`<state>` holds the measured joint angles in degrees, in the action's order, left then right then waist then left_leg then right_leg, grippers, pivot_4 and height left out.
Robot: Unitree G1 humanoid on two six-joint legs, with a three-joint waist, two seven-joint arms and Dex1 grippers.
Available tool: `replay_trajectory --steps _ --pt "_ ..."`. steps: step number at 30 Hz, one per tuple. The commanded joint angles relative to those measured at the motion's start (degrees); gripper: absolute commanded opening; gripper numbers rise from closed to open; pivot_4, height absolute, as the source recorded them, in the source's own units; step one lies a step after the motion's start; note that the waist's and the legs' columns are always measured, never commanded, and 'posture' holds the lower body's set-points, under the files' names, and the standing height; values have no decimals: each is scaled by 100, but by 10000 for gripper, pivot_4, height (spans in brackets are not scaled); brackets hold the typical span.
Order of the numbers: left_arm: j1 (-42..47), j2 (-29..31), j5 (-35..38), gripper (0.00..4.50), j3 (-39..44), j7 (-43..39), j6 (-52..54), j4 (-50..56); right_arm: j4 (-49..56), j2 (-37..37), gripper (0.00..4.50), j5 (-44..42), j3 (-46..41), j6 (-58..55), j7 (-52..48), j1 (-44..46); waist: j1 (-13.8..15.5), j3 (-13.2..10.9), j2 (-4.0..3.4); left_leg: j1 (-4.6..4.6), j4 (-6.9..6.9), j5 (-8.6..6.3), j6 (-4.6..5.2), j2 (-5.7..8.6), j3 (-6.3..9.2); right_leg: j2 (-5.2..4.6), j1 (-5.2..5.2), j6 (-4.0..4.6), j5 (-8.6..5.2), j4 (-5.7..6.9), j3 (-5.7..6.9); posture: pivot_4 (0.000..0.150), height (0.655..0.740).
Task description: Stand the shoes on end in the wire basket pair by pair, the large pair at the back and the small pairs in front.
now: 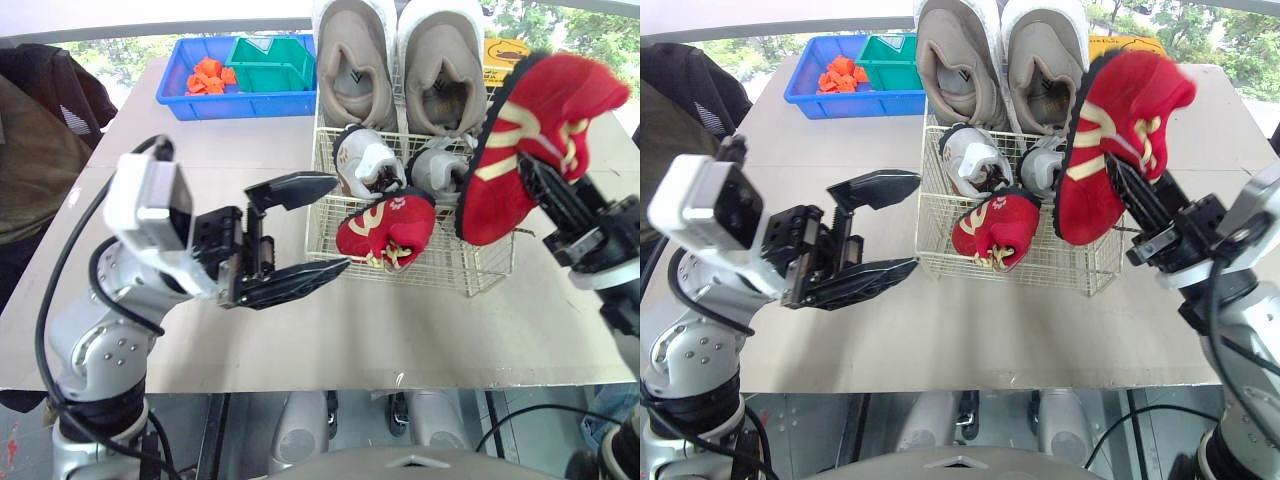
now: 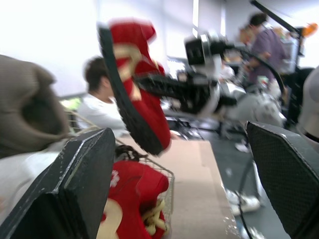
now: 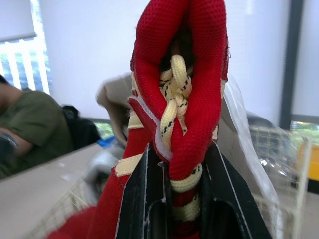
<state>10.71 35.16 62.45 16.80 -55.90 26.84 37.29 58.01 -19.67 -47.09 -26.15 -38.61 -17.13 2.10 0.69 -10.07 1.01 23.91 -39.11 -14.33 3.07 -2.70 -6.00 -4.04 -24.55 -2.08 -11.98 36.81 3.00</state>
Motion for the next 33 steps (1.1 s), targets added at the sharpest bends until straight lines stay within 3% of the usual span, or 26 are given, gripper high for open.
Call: replay_trajectory --steps 1,6,14,17,20,23,26,32,33 --pt "-893 168 174 45000 540 -747 -143 -25 55 241 545 1366 782 1335 -249 -674 -30 7 -1 -4 0 0 0 0 -1 1 1 -3 -7 0 -1 1500 7400" --pt "-1248 474 -340 45000 473 -1286 -264 -760 -480 547 545 2254 1460 2557 -444 -1022 -85 11 -3 -10 -2 -15 20 -32 -2 4 0 -4 -10 3 7 1500 7400" --pt "-1252 513 -489 45000 499 -1267 -278 -998 -1647 771 545 3291 2113 3980 -537 -1206 -137 15 -1 -5 0 -24 4 -37 -6 2 -9 2 -7 0 3 1500 7400" --pt "-1216 528 -548 45000 466 -1289 -300 -992 -2000 749 545 3101 2302 3985 -672 -1227 -147 18 4 -8 0 -15 10 -40 -8 2 -9 2 -7 0 3 1500 7400" --pt "-1175 560 -575 45000 470 -1295 -286 -1000 -2241 599 545 1750 2336 3376 -1236 -1345 -152 41 23 -19 0 -31 -7 -46 -9 4 -6 3 -7 1 3 1500 7400" --pt "-1157 574 -609 45000 460 -1291 -277 -988 -2429 459 545 2121 2294 3649 -1236 -1409 -150 53 28 -22 0 -32 -6 -48 -6 1 -2 6 -5 1 6 1500 7400" --pt "-1142 567 -636 45000 423 -1270 -274 -993 -2488 380 11721 2214 2373 3754 -1289 -1505 -148 60 30 -22 0 -33 -7 -47 -6 -3 -4 7 -6 0 6 1500 7400" --pt "-1093 523 -679 45000 342 -1193 -271 -980 -2523 273 41487 2049 2351 3821 -1458 -1800 -139 59 26 -16 2 -34 -7 -48 -6 -10 -11 8 -6 0 5 1500 7400" --pt "-1094 513 -675 45000 332 -1170 -259 -968 -2458 247 44422 1920 2303 3778 -1486 -1871 -134 59 27 -16 1 -34 -7 -48 -6 -10 -10 8 -6 0 5 1500 7400"
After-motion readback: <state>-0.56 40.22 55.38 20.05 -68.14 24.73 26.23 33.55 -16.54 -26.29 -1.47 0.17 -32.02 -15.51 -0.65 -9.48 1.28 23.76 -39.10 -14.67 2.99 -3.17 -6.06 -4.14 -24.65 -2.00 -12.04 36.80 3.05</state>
